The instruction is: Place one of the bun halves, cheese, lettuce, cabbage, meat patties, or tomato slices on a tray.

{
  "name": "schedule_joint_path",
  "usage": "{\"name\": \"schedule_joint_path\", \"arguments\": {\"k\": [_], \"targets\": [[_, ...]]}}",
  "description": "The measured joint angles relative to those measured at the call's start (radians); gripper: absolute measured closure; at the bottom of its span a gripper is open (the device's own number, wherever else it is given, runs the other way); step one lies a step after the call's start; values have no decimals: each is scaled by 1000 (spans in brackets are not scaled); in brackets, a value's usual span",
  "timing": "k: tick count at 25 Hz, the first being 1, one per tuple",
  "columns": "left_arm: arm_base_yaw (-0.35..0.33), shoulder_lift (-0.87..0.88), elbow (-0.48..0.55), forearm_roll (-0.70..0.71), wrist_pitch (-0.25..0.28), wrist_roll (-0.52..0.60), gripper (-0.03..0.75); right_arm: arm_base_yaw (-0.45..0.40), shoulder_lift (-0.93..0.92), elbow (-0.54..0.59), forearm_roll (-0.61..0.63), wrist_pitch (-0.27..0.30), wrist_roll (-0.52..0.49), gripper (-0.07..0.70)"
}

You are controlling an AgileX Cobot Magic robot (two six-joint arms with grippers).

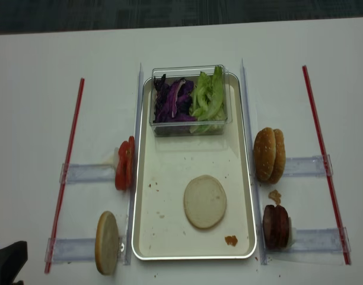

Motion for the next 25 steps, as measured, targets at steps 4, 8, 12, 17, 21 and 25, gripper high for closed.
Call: {"name": "schedule_joint_path", "arguments": {"k": [4,8,12,17,21,25], "targets": [[0,-97,33,0,4,12,388,0,0,0,0,0,0,181],[0,-196,66,-2,7,31,388,0,0,0,0,0,0,181],[0,-289,108,-2,-4,35,388,0,0,0,0,0,0,181],[0,-329,126,-2,-35,72,388,0,0,0,0,0,-2,181],[0,-330,149,-2,-66,81,388,0,0,0,0,0,-2,181],[0,-330,149,-2,-75,81,388,0,0,0,0,0,-2,181]]}}
